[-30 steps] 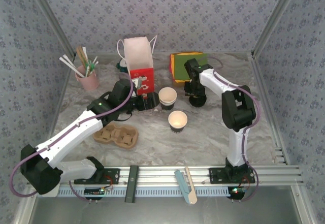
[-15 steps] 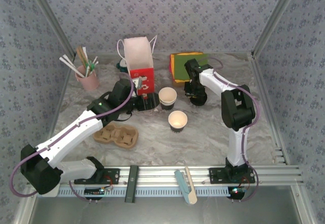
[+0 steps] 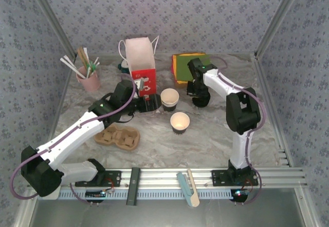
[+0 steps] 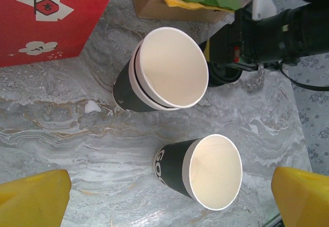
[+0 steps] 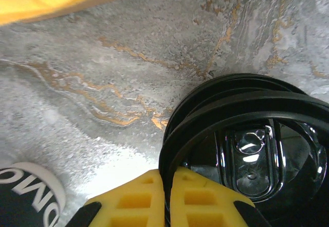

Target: Pack the takeout coffee

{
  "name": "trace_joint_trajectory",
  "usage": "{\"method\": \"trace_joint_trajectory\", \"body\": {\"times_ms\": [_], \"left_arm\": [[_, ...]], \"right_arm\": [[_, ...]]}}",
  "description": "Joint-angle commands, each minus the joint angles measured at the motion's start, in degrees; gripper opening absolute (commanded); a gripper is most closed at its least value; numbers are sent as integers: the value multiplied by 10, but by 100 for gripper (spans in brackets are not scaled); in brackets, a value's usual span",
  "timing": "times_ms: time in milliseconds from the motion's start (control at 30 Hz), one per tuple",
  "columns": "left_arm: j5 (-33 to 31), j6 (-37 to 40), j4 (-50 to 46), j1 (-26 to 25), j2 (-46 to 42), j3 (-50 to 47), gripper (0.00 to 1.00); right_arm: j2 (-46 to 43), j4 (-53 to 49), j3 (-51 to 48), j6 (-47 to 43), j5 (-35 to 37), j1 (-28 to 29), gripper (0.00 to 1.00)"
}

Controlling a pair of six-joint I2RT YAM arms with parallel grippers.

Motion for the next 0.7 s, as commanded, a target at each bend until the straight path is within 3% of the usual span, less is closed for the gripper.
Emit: {"method": "trace_joint_trajectory", "body": {"times_ms": [0,367,667], "left_arm": [[-6,12,-10,-4,1,12,100],[26,2,30,2,11,47,100],[85,-65,65,22,28,103,100]], "right_arm": [[-42,-23,6,9,-2,1,7],[-168,9,-39,4,-73,-11,6],[-307,80,-68,-8,-215,-35,7]]}}
